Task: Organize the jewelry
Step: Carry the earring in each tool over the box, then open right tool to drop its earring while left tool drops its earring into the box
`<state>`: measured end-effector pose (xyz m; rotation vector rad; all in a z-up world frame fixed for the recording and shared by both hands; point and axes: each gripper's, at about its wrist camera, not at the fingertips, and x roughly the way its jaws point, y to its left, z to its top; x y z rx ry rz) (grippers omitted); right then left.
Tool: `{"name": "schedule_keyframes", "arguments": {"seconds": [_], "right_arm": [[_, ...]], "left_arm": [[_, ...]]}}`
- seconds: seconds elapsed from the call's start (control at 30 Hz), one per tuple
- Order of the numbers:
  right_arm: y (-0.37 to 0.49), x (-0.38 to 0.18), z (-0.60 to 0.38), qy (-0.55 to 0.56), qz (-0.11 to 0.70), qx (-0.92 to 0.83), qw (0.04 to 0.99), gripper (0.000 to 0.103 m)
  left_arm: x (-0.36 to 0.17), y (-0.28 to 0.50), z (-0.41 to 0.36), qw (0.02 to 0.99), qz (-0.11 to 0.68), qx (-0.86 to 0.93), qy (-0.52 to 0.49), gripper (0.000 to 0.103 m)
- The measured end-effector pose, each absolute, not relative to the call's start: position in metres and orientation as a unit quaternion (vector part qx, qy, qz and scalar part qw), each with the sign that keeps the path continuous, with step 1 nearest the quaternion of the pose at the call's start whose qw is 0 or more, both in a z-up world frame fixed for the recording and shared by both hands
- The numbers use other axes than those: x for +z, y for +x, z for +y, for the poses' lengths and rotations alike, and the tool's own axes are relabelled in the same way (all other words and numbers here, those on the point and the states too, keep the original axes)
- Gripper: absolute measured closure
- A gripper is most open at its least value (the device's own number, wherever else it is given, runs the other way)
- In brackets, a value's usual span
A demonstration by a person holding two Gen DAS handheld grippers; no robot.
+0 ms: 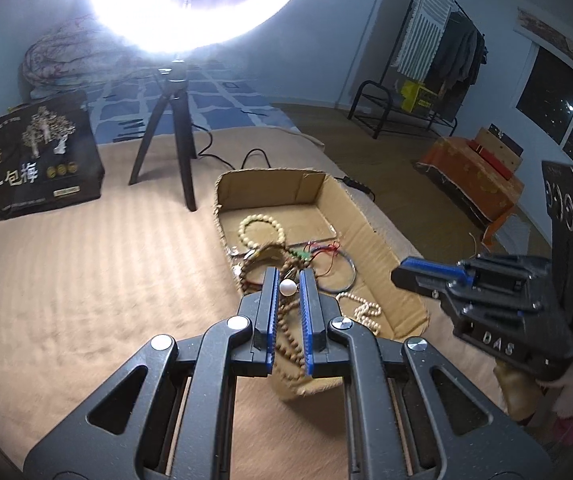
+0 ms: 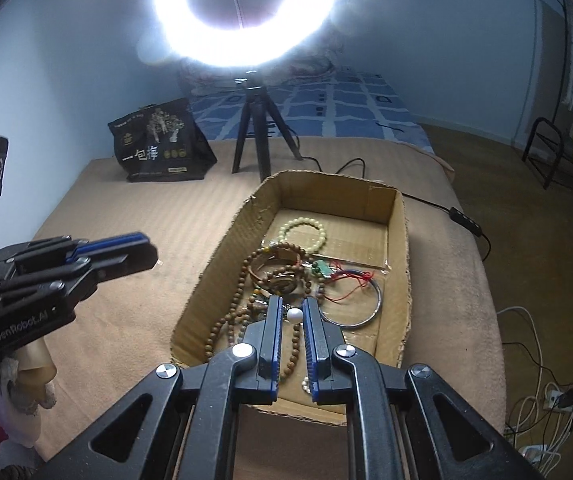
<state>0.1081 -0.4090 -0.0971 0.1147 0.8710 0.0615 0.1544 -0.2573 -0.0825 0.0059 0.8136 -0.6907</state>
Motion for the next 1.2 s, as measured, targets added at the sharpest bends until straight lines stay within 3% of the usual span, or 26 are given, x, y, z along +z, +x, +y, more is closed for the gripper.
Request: {"name": "schedule_keyframes", "arguments": {"seconds": [0.73,1.07,1.13,1.2], "right_arm": [[0.112,-0.106,-0.424,0.078,0.43,0.023,0.899,0.094],[0.113,-0.109,-0.42,0.074,0.43,0.023,0.9,0.075],[0.113,-0.109,-0.42,0.071,0.43,0.021,0.9,0.072],[0.113,-0.11,-0.42,0.068,0.432,0.019,0.899,0.061]], "left_arm": [[-0.089,0.182,-0.298,0.861,0.397,-0.319,0.014,0.094],[-0.087,0.183,-0.298,0.864,0.395,-0.311,0.023,0.094],[-0.087,0.183,-0.299,0.865,0.395,-0.308,0.025,0.088],[-0.085,0.181,-0.299,0.869,0.391,-0.304,0.024,0.059]]}}
